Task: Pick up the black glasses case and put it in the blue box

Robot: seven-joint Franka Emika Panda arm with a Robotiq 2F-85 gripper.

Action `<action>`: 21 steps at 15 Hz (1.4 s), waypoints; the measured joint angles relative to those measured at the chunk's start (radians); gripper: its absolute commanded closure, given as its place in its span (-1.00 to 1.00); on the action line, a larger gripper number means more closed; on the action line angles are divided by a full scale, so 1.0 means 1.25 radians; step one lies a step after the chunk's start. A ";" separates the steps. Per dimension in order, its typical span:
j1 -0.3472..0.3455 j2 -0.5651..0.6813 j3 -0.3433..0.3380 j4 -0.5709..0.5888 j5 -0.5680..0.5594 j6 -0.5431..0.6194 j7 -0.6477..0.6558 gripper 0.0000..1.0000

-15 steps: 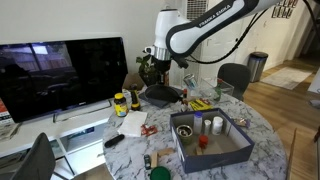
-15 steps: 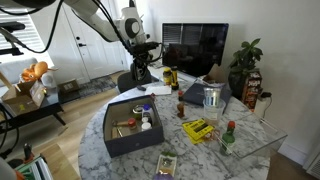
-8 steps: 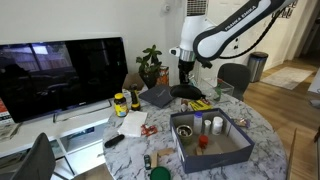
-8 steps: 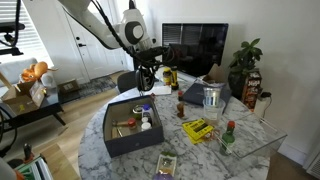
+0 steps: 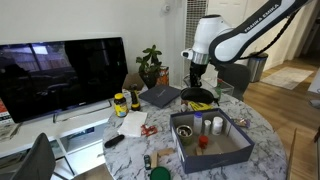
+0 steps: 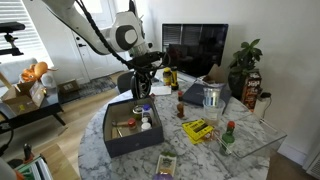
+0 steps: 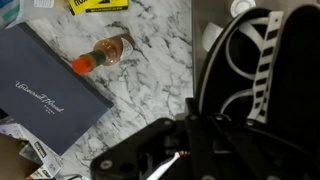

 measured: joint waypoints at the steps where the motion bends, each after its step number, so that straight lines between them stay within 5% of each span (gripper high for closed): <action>1: 0.003 0.000 0.000 0.000 -0.001 0.000 -0.014 0.97; 9: 0.002 -0.078 -0.011 -0.161 0.003 0.009 -0.187 0.97; 13: 0.013 -0.111 -0.015 -0.267 0.087 0.012 -0.251 0.89; 21: 0.028 -0.111 -0.015 -0.284 0.105 0.012 -0.254 0.97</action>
